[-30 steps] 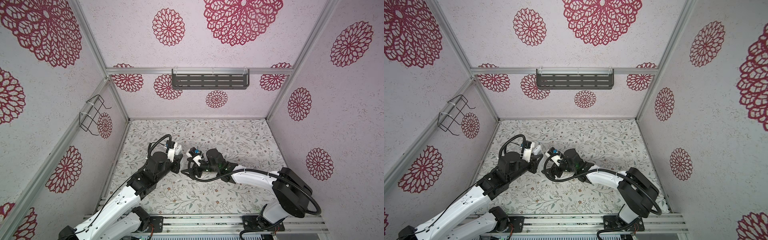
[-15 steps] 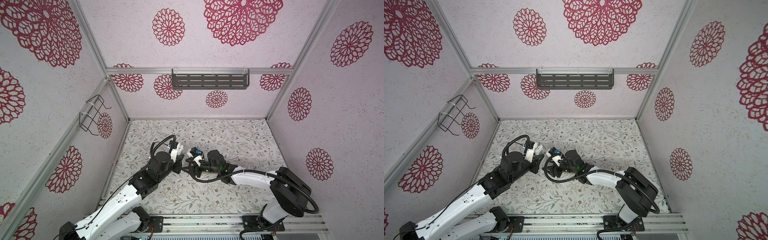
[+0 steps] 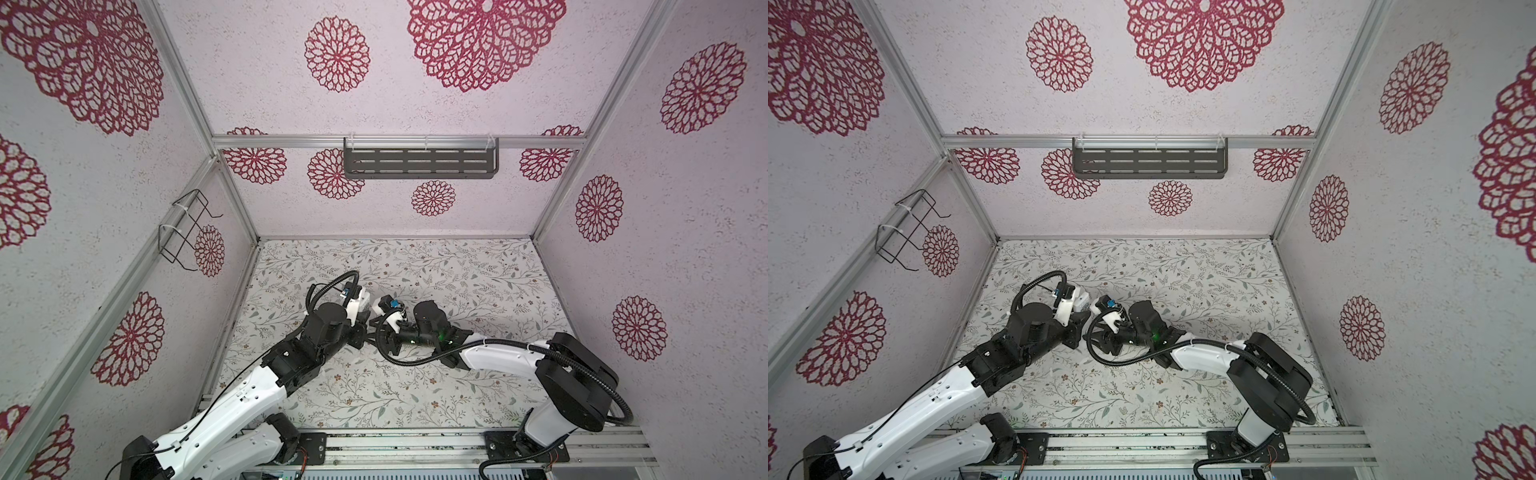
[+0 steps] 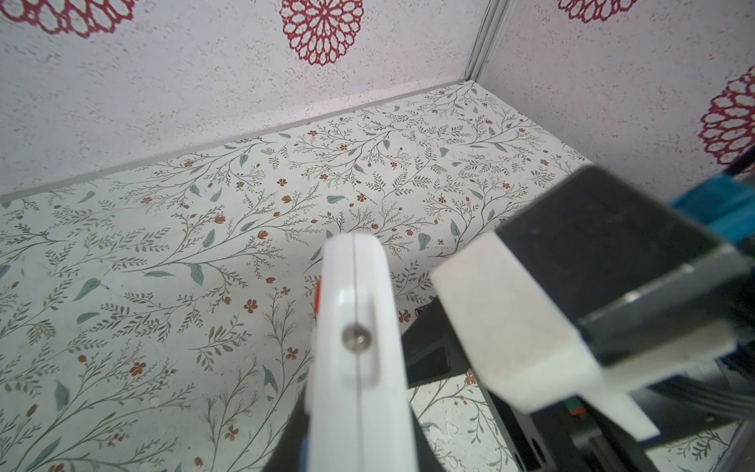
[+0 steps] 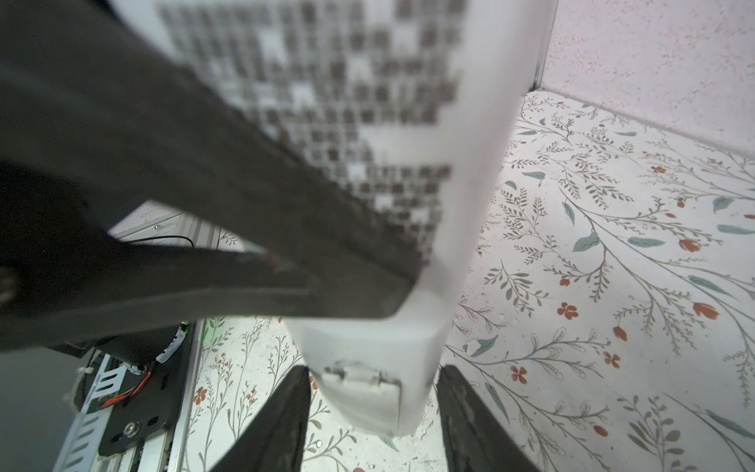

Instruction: Load the batteries into the remote control

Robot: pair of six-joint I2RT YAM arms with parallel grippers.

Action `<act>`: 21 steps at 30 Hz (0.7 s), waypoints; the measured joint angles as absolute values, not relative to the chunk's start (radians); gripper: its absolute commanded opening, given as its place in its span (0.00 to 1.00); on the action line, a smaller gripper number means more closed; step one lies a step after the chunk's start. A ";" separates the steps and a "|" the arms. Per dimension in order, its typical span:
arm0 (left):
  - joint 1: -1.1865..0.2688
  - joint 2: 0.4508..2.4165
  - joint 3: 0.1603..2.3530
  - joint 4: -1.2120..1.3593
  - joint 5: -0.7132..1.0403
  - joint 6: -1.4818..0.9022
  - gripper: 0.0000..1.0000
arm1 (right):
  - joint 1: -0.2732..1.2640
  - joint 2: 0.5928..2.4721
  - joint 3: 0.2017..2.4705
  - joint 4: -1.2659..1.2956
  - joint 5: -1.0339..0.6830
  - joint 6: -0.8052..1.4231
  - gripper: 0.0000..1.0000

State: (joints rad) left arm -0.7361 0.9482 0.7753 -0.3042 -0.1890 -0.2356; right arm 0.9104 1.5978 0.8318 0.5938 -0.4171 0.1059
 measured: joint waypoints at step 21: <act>-0.744 0.950 0.775 -0.309 -0.233 -0.228 0.00 | 0.911 1.610 0.834 0.611 -0.416 0.116 0.37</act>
